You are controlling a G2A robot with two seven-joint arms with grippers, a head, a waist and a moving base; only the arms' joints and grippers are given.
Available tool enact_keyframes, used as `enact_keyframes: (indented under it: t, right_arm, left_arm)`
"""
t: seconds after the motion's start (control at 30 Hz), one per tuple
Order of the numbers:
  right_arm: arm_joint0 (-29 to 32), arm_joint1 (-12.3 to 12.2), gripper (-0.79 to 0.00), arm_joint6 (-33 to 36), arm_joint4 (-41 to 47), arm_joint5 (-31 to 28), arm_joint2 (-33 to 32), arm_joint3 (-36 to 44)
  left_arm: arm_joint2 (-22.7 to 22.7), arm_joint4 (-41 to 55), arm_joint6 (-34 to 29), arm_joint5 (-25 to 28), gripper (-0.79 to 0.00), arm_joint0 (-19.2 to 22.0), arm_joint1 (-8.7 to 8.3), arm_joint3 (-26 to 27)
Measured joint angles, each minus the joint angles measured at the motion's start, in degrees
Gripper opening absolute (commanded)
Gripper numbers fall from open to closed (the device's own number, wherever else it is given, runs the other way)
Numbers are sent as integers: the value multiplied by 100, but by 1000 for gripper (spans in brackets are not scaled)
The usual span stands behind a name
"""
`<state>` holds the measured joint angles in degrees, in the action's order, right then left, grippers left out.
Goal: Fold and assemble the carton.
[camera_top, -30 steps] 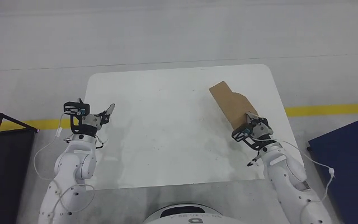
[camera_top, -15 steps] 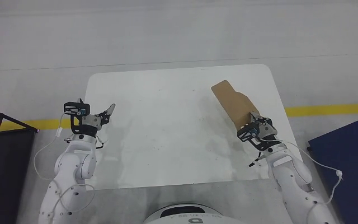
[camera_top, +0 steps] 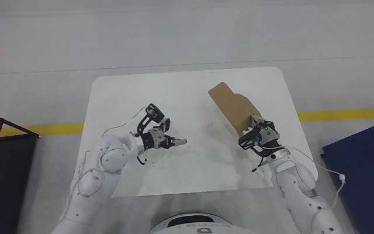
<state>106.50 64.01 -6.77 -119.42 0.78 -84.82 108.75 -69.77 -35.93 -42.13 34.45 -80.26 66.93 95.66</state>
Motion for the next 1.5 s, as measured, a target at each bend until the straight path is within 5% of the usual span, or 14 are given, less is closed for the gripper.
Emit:
enact_keyframes:
  t: [0.3, 0.8, 0.93, 1.13, 1.2, 1.33, 1.37, 1.4, 1.43, 1.5]
  right_arm:
    - [130, 30, -785, 13, -266, 152, 163, 159]
    - [355, 84, -785, 213, -1083, 443, 612, 571]
    - [369, 93, -785, 203, -1161, 453, 670, 590]
    - [378, 104, -785, 215, -1230, 452, 688, 609]
    - [374, 108, -785, 234, -1239, 449, 688, 616]
    - [362, 113, -785, 260, -1287, 429, 684, 637]
    - [360, 115, -767, 262, -1312, 429, 685, 650]
    - [360, 115, -480, 260, -1334, 429, 686, 662]
    - [361, 115, -71, 245, -1367, 428, 687, 674]
    - [371, 113, 0, 189, -1450, 437, 688, 688]
  left_arm:
    - [1029, 4702, -2150, 279, 0, 1287, 164, -1552]
    - [2002, 5604, -1026, -361, -3, 2286, 598, -2912]
    - [2189, 5529, -846, -422, -354, 2428, 690, -3024]
    - [2292, 5462, -749, -433, -613, 2534, 759, -3166]
    - [2295, 5440, -718, -462, -779, 2556, 771, -3200]
    - [2284, 5360, -663, -492, -785, 2584, 782, -3203]
    - [2277, 5318, -645, -490, -785, 2591, 783, -3192]
    - [2273, 5287, -631, -486, -785, 2593, 784, -3182]
    - [2267, 5264, -616, -482, -785, 2590, 784, -3171]
    - [2239, 5231, -571, -452, -785, 2581, 783, -3146]
